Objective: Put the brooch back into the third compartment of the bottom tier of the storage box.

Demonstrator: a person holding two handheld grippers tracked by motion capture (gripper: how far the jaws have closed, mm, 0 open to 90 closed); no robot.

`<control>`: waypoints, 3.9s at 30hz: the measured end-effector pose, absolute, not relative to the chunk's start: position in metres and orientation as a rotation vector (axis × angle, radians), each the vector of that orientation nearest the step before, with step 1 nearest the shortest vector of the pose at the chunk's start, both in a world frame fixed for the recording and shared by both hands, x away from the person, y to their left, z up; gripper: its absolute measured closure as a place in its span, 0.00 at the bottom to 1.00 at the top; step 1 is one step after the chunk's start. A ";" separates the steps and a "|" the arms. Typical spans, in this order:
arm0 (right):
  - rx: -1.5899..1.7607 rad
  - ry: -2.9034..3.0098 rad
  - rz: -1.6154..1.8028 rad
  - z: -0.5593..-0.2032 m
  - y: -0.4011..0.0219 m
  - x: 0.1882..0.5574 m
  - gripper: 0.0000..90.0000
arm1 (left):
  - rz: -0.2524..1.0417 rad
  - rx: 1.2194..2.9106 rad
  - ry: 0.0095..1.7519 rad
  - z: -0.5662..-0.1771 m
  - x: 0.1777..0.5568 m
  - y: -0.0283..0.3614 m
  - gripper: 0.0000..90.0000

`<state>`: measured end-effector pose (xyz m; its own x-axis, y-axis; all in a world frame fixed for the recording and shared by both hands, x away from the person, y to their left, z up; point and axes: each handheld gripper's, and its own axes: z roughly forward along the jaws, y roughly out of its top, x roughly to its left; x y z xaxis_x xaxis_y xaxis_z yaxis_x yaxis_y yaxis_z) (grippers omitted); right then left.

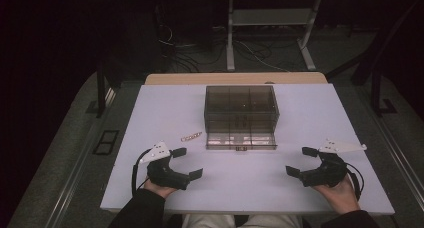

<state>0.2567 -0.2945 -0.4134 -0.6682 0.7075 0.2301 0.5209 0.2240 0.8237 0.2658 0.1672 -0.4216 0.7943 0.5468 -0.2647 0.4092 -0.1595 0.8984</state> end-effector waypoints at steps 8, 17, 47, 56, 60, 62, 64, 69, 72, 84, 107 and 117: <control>1.176 2.305 1.419 -0.414 -0.294 0.256 0.00 | 0.135 1.786 0.736 -0.421 0.266 0.167 0.00; 1.173 2.312 1.413 -0.414 -0.295 0.256 0.00 | 0.139 1.794 0.733 -0.420 0.265 0.168 0.00; 1.191 2.290 1.401 -0.413 -0.299 0.251 0.00 | 0.143 1.989 0.714 -0.401 0.277 0.155 0.00; 1.194 2.300 1.397 -0.414 -0.299 0.251 0.00 | 0.147 2.026 0.725 -0.393 0.287 0.155 0.00; 1.195 2.300 1.397 -0.414 -0.299 0.251 0.00 | 0.144 2.044 0.723 -0.390 0.292 0.156 0.00; 1.195 2.300 1.397 -0.414 -0.299 0.251 0.00 | 0.157 2.053 0.714 -0.385 0.297 0.158 0.00; 1.195 2.296 1.399 -0.414 -0.299 0.251 0.00 | 0.161 2.052 0.716 -0.382 0.298 0.159 0.00; 1.195 2.298 1.401 -0.414 -0.300 0.251 0.00 | 0.160 2.063 0.712 -0.375 0.309 0.161 0.00; 1.197 2.299 1.399 -0.414 -0.299 0.251 0.00 | 0.159 2.076 0.709 -0.375 0.313 0.161 0.00; 1.192 2.305 1.399 -0.414 -0.299 0.251 0.00 | 0.146 2.163 0.700 -0.376 0.341 0.157 0.00; 1.186 2.318 1.399 -0.415 -0.299 0.251 0.00 | 0.159 2.232 0.710 -0.383 0.373 0.163 0.00; 1.186 2.323 1.399 -0.415 -0.299 0.251 0.00 | 0.150 2.233 0.748 -0.390 0.387 0.168 0.00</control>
